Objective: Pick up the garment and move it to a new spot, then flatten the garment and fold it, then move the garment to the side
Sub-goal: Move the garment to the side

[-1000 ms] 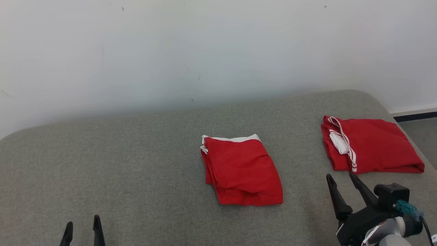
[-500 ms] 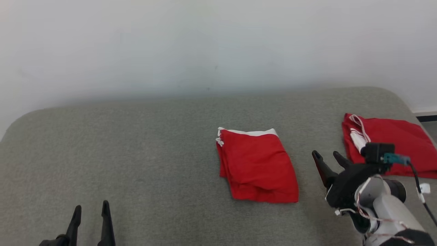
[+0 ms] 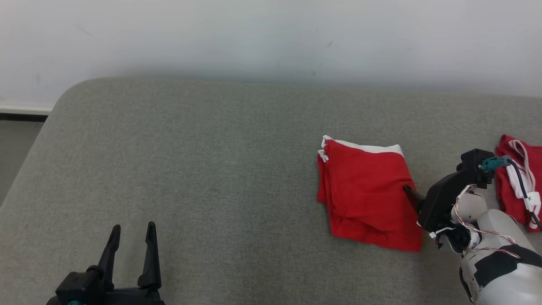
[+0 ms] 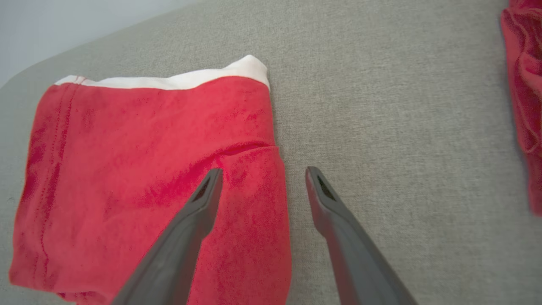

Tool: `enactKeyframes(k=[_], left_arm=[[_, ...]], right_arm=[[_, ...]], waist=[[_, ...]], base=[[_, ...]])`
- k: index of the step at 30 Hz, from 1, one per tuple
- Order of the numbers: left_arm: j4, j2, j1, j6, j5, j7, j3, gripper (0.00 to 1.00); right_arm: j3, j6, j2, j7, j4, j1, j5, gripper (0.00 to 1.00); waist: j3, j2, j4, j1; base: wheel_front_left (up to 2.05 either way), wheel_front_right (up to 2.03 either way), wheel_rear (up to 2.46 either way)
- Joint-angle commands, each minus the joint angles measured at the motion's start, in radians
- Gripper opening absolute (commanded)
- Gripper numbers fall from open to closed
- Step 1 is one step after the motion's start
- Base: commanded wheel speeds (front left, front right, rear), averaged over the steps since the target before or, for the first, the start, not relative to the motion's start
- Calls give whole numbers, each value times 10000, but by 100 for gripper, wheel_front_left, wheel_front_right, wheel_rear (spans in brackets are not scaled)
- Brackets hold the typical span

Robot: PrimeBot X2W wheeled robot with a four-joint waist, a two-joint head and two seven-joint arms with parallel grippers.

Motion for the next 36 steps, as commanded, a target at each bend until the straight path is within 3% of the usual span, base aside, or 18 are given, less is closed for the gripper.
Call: enactKeyframes(k=[1, 14, 15, 16, 17, 18, 26, 36], left_arm=[[-36, -15, -130, -9, 103, -2, -23, 100], [-25, -63, -299, 47, -24, -2, -350, 100], [-23, -62, -275, 75, -33, -2, -351, 100], [-20, -62, -244, 97, -39, -2, -354, 100], [-22, -65, -205, 119, -44, -2, -340, 100], [-18, -66, -171, 127, -46, -2, -336, 100], [-151, -80, -52, 132, -180, -2, -240, 100], [-463, -82, -88, 156, -459, -2, -270, 100]], right_arm=[[-88, -24, 5, 10, 109, -125, -134, 100], [-1264, -24, 294, -103, 2196, -662, -1655, 100], [-1266, -24, 399, -43, 2308, -653, -1734, 92], [-1226, -21, 470, 46, 2392, -657, -1795, 37], [-1111, -12, 521, 89, 2426, -662, -1900, 13], [-1021, -12, 525, 117, 2405, -688, -1991, 0], [465, -14, 3, 219, 1275, -1386, -2417, 0], [2602, -14, -897, 1368, -422, -2301, -1775, 0]], waist=[[562, -1, 601, -1], [892, -1, 1035, -1], [873, -1, 1016, -1], [855, -1, 991, -1], [823, -1, 952, -1], [795, -1, 914, -1], [551, -1, 293, -1], [867, -1, -994, -1]], base=[[0, 0, 0], [0, 0, 0], [0, 0, 0], [0, 0, 0], [0, 0, 0], [0, 0, 0], [0, 0, 0], [0, 0, 0]])
